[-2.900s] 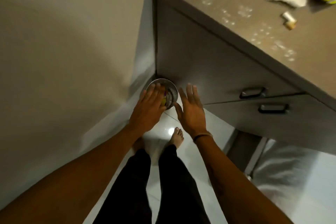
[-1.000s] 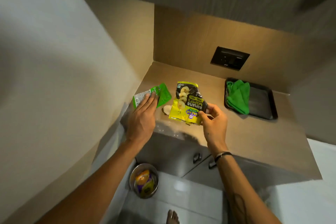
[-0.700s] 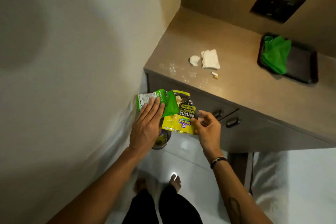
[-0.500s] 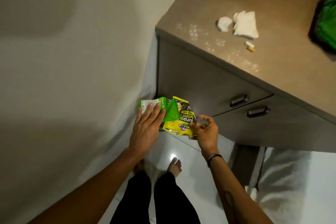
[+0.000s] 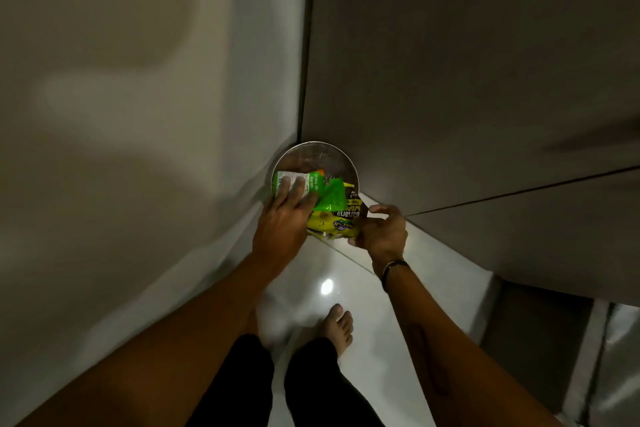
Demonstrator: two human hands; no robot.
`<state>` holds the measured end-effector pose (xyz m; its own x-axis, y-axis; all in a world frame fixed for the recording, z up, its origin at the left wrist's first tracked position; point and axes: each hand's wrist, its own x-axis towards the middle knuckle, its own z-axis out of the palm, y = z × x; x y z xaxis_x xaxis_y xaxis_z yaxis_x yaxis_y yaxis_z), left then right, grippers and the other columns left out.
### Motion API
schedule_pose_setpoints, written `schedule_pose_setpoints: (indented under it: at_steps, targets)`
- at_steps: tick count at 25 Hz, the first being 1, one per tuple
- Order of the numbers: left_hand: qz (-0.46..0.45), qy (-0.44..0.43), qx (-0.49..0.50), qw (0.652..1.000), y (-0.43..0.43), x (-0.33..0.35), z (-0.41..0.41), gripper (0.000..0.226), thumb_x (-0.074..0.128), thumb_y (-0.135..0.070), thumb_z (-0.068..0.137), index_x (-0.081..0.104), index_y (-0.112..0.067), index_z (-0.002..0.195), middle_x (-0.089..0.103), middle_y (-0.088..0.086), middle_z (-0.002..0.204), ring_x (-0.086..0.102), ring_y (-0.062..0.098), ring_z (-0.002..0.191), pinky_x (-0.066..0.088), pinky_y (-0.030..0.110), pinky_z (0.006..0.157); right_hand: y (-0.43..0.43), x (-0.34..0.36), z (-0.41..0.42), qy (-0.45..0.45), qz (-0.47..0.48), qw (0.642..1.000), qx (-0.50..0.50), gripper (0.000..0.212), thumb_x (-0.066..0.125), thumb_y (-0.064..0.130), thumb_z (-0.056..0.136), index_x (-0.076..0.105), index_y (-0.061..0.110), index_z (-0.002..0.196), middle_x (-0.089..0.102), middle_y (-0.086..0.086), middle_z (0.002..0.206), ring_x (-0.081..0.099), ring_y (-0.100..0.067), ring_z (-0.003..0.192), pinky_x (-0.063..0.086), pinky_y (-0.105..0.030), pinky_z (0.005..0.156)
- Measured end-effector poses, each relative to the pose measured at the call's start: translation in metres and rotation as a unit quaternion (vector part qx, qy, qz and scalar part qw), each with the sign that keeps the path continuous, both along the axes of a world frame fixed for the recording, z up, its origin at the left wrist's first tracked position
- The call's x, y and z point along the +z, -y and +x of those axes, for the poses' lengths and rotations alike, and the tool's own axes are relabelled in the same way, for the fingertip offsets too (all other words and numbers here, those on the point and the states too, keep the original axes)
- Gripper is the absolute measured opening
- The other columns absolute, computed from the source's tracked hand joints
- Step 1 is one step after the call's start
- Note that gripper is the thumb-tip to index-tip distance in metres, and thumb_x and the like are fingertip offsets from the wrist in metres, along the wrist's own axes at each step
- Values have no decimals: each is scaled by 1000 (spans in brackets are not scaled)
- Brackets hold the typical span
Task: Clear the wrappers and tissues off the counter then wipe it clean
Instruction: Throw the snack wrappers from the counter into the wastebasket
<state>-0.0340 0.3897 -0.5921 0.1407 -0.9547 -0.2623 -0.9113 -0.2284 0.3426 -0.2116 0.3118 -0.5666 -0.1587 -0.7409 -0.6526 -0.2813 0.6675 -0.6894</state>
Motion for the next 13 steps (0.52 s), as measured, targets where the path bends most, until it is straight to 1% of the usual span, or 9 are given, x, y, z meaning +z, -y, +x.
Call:
schedule_pose_setpoints:
  at_steps: [1, 3, 4, 6, 7, 9, 11, 12, 13]
  targets:
    - [20, 11, -15, 1000, 10, -20, 2, 62, 58, -22, 100, 42, -14, 159, 24, 19, 173, 13, 45, 161, 33, 59, 123, 8, -17, 5, 4, -4, 1000, -2, 33, 79, -6, 85, 58, 15, 100, 76, -20, 84, 74, -25, 51, 64, -39, 52]
    - [61, 46, -50, 996, 25, -51, 5, 64, 44, -36, 107, 27, -14, 164, 9, 18, 177, -2, 43, 163, 20, 54, 130, 19, -39, 12, 42, -11, 999, -21, 31, 78, -5, 88, 59, 11, 107, 76, -23, 90, 75, -31, 66, 66, -42, 58]
    - [63, 51, -48, 996, 27, -58, 6, 65, 40, -38, 108, 22, -13, 166, 7, 19, 177, -3, 42, 163, 16, 52, 132, 21, -42, 14, 73, -12, 997, -36, 30, 77, -4, 90, 60, 9, 112, 76, -24, 92, 75, -34, 74, 67, -41, 61]
    - [43, 41, -34, 998, 22, -54, 8, 66, 42, -35, 107, 25, -10, 165, 13, 21, 175, 4, 40, 163, 14, 48, 132, 20, -37, 17, 103, -8, 994, -43, 29, 77, 1, 92, 64, 9, 116, 78, -22, 100, 78, -36, 87, 67, -38, 66]
    - [33, 31, -34, 998, 15, -45, 8, 64, 44, -30, 106, 29, -9, 164, 18, 21, 174, 8, 39, 163, 16, 49, 132, 15, -30, 17, 82, -13, 996, -14, 28, 78, 6, 92, 66, 11, 116, 79, -20, 105, 79, -35, 95, 68, -39, 73]
    - [14, 27, -39, 999, -1, -14, 7, 63, 51, -21, 103, 35, -7, 162, 25, 20, 173, 15, 38, 162, 22, 50, 130, 2, -4, 14, -42, -61, 991, 111, 30, 78, 17, 95, 70, 14, 124, 78, -14, 119, 76, -31, 110, 65, -42, 92]
    - [17, 28, -48, 998, -13, 30, 7, 66, 57, -27, 104, 33, -8, 163, 26, 21, 172, 19, 40, 161, 26, 52, 129, -9, 35, 11, -151, -107, 952, 245, 43, 70, 31, 101, 63, 17, 141, 70, -10, 140, 67, -28, 128, 58, -43, 106]
    - [32, 30, -55, 998, -17, 54, 6, 69, 55, -33, 106, 28, -10, 165, 22, 20, 173, 16, 39, 162, 24, 53, 130, -13, 55, 9, -181, -113, 929, 303, 50, 63, 36, 104, 54, 19, 151, 60, -10, 153, 57, -29, 141, 52, -45, 114]
    - [47, 32, -57, 997, -20, 78, 4, 71, 51, -38, 107, 22, -12, 166, 17, 19, 175, 12, 39, 162, 20, 54, 130, -16, 75, 8, -210, -109, 904, 357, 55, 53, 40, 108, 42, 22, 159, 46, -9, 165, 42, -29, 153, 44, -48, 122]
